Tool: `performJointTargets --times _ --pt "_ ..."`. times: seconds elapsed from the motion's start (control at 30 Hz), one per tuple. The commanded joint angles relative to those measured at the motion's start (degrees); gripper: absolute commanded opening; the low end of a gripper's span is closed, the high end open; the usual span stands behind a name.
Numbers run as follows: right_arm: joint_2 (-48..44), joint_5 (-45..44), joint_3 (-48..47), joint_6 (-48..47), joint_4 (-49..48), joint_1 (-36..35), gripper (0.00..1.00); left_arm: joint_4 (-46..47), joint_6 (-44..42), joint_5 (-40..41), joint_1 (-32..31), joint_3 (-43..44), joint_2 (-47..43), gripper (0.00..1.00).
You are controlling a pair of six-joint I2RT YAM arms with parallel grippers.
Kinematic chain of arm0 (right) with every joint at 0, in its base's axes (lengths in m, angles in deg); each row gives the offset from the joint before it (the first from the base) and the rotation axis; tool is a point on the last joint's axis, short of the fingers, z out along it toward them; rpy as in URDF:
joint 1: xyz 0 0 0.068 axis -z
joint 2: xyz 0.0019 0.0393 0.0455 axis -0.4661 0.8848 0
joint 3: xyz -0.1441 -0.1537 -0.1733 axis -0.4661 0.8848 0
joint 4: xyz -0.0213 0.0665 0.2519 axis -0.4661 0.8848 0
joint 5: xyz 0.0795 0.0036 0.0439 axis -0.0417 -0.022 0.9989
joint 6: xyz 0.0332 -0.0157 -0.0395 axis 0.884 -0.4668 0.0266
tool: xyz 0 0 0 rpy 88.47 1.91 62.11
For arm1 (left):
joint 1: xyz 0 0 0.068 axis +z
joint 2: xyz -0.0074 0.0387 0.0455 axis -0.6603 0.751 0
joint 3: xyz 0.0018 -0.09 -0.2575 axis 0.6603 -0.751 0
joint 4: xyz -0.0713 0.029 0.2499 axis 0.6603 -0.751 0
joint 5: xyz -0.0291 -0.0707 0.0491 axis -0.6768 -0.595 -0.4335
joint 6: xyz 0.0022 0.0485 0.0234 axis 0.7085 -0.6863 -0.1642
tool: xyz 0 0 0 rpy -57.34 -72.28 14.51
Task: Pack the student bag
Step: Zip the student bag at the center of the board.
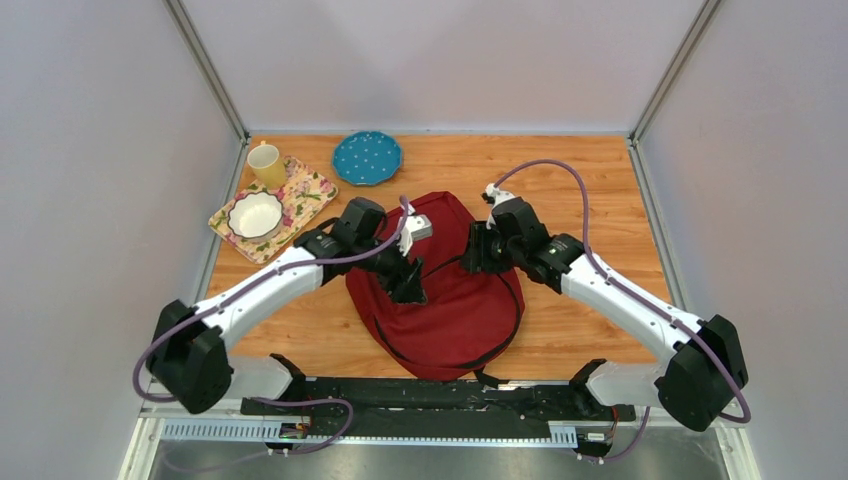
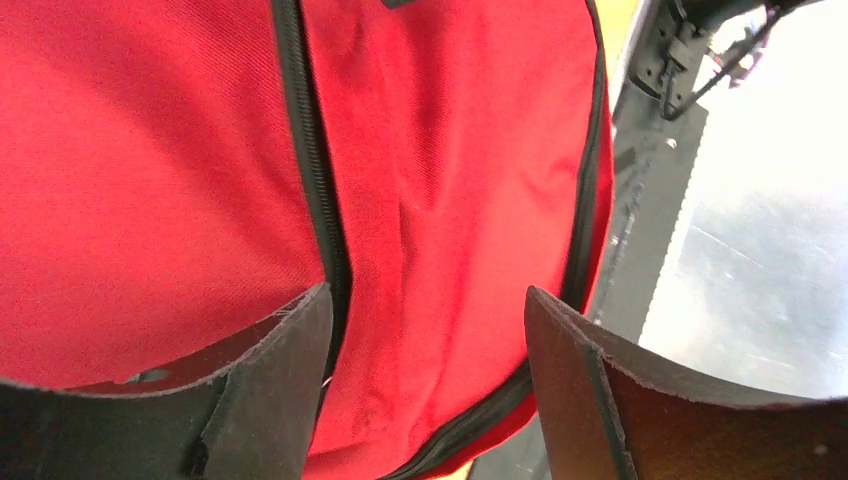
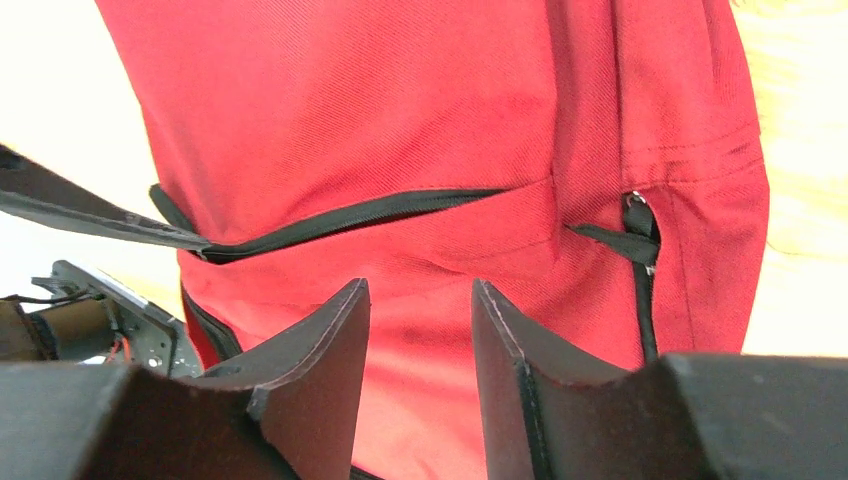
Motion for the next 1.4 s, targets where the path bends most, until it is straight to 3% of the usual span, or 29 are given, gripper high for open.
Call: performJointTargets --times 0.0,0.17,0.23,0.4,0.57,0.63,0.67,0.8,1.13,1.37 --pt "0.15 1.52 -6.29 1.32 -4.94 0.20 0.44 9.47 2.85 7.72 -0.14 -1.89 -10.95 0.79" --pt "7.69 4.59 -10.08 1.42 -8.55 0.20 0.41 13.16 5.22 17.56 -0.14 -5.75 -20.17 0.89" --pt "11.82 5.56 -13.40 0.63 -5.67 0.20 0.39 13.61 7.24 23.95 -0.14 -8.64 -22.90 0.90" --pt "17.47 4.08 -10.10 0.71 -2.85 -0.06 0.23 13.44 13.90 33.30 0.21 -14.98 -27.83 0.90" --pt "13.43 2.93 -5.07 -0.34 -3.64 -0.15 0.21 12.38 22.60 42.62 0.65 -21.66 -33.63 0.90" --pt "11.58 3.63 -6.21 -0.60 -4.16 -0.06 0.25 12.20 24.90 46.03 1.17 -23.77 -35.74 0.91" --pt "11.14 4.94 -6.82 -0.95 -4.34 -0.23 0.32 11.86 27.43 46.84 1.44 -24.21 -36.45 0.91" --pt "9.91 6.18 -10.95 -1.75 -3.73 -1.11 0.43 9.92 31.58 49.30 2.06 -25.10 -37.86 0.92" --pt "10.35 2.67 -12.28 -0.44 -3.37 -8.14 0.44 10.18 41.51 43.25 8.02 -27.72 -35.49 0.91" --pt "11.31 1.97 -13.68 -0.43 -3.46 -12.44 0.44 20.19 48.98 36.31 12.42 -34.84 -35.93 0.88"
